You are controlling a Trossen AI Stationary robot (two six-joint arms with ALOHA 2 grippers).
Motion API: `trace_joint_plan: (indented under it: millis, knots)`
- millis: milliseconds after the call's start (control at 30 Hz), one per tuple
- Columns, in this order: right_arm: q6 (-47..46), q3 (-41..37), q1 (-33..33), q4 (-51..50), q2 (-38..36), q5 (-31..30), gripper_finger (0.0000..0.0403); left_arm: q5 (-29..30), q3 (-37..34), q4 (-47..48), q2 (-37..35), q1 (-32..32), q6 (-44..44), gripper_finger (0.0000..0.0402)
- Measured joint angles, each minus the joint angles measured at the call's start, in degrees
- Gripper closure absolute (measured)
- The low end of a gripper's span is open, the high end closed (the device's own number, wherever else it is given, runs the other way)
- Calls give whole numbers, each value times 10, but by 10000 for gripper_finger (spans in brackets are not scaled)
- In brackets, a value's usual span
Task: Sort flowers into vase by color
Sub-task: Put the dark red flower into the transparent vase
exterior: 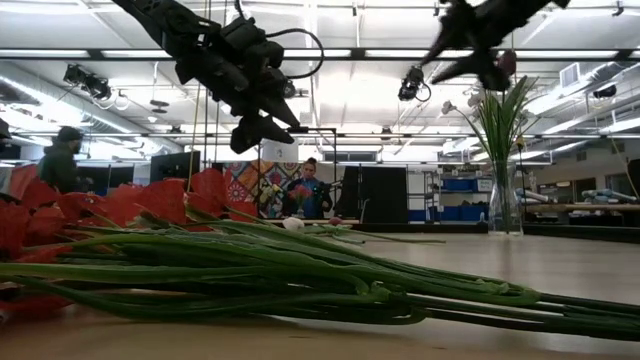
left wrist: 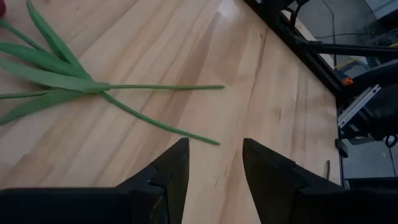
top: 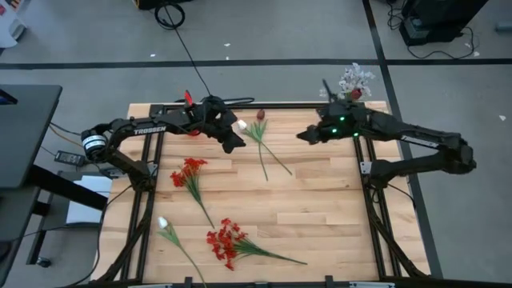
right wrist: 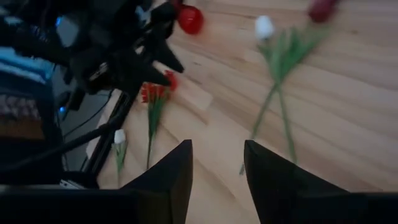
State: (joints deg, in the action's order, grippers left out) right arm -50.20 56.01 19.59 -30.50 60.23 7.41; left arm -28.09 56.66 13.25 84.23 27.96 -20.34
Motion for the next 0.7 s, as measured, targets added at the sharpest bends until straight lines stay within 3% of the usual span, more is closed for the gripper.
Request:
trace_joint_plan:
  millis: [367,533,700]
  knots:
    - [82,0,-88,89,152,-149,265,40,0,33,0,-5,47,246]
    - [79,0,-95,177,237,-145,266,35,0,34,0,-19,35,246]
    - [19,3,-85,234,320,-90,266,42,0,35,0,-22,27,255]
